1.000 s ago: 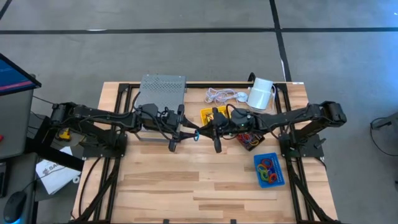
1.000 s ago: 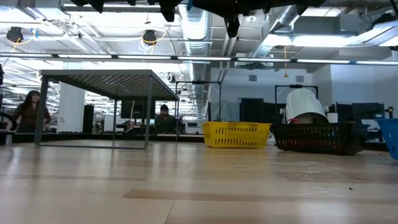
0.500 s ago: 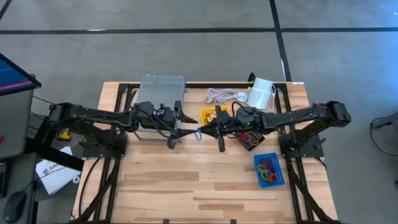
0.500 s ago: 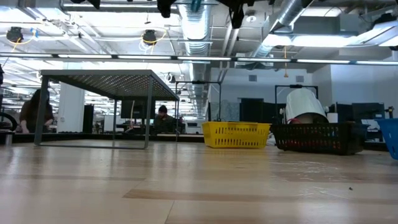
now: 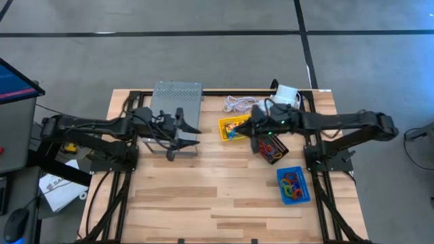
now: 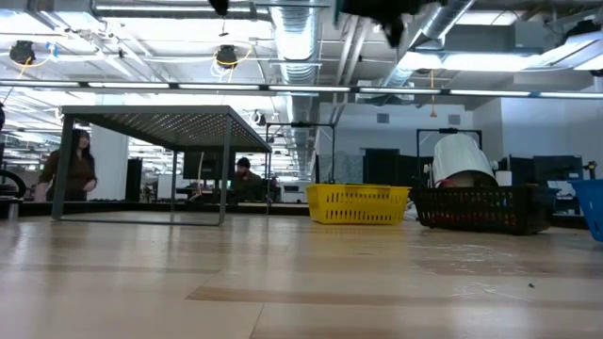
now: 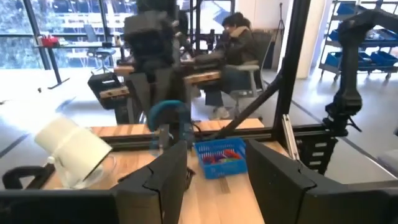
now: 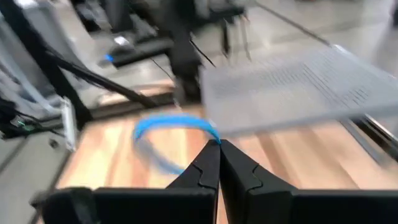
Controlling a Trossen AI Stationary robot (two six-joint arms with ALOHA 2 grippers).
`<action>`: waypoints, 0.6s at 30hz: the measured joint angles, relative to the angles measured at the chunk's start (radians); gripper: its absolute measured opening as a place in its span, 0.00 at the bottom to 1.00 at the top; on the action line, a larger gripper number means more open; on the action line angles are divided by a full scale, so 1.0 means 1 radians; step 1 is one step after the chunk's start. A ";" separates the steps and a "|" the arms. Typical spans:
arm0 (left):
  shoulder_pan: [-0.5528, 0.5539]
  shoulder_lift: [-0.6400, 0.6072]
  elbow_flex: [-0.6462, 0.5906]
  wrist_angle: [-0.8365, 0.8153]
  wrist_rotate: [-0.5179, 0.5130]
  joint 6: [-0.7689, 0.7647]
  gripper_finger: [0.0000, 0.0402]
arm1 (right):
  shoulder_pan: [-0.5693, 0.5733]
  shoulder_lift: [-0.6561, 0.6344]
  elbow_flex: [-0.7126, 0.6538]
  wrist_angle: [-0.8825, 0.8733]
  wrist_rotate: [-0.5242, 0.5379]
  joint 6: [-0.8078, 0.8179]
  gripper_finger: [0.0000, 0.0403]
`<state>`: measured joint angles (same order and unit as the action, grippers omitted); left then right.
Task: Pick & Place Office Desk Supplies
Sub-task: Put the blue rubber band into the black bin
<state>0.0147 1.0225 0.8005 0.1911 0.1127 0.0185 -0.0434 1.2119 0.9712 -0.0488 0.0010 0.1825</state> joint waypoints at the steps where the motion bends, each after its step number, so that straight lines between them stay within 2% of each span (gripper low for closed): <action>1: 0.000 -0.022 0.001 -0.022 0.000 0.000 0.39 | -0.013 -0.025 0.000 -0.054 0.001 0.005 0.00; 5: 0.000 -0.098 0.001 -0.156 0.000 -0.030 0.39 | -0.066 -0.122 0.000 -0.306 0.013 0.054 0.00; 11: 0.000 -0.132 0.001 -0.307 0.000 -0.074 0.39 | -0.097 -0.206 0.000 -0.708 0.120 0.157 0.00; 16: 0.000 -0.112 0.000 -0.330 0.000 -0.079 0.39 | -0.079 -0.208 0.000 -0.924 0.167 0.246 0.00; 18: 0.000 -0.101 0.000 -0.325 0.000 -0.079 0.39 | -0.064 -0.193 -0.005 -0.959 0.187 0.278 0.00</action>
<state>0.0143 0.9210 0.8002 -0.1340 0.1129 -0.0605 -0.1070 1.0193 0.9660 -1.0075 0.1883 0.4606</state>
